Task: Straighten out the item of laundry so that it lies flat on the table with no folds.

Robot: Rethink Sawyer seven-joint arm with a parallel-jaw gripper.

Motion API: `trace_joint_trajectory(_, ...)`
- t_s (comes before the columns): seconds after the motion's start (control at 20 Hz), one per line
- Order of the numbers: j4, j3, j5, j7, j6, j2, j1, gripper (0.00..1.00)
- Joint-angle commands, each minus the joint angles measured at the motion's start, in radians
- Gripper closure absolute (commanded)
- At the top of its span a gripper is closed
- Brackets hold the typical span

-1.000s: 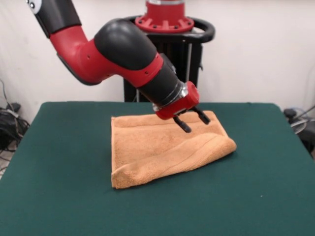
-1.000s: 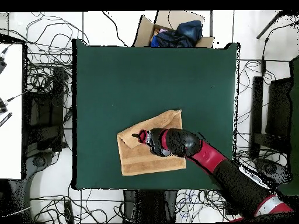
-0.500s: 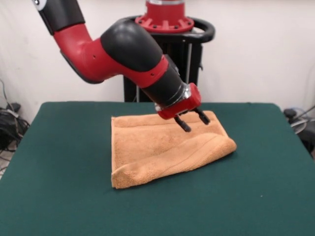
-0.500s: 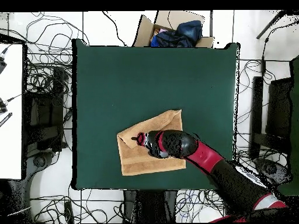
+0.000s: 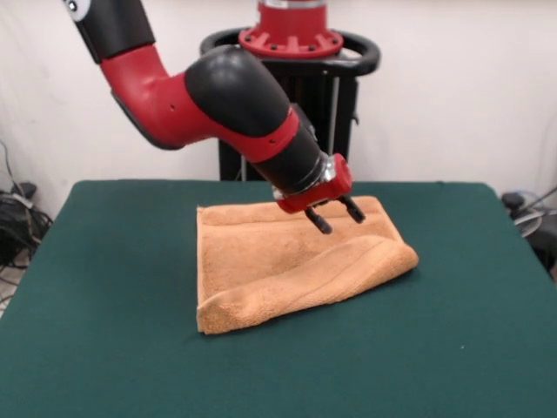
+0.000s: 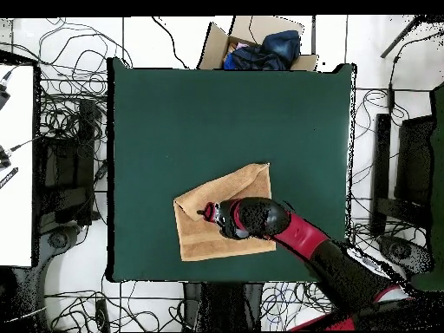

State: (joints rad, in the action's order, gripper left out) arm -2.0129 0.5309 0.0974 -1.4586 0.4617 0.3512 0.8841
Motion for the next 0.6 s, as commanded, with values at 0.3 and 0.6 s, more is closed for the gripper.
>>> trace_joint_trajectory(0.3, 0.086, 0.069, 0.001, -0.052, -0.128, -0.175, 0.094, 0.00)
trace_joint_trajectory(0.6, 0.072, 0.144, 0.011, -0.043, -0.160, -0.240, 0.153, 0.00)
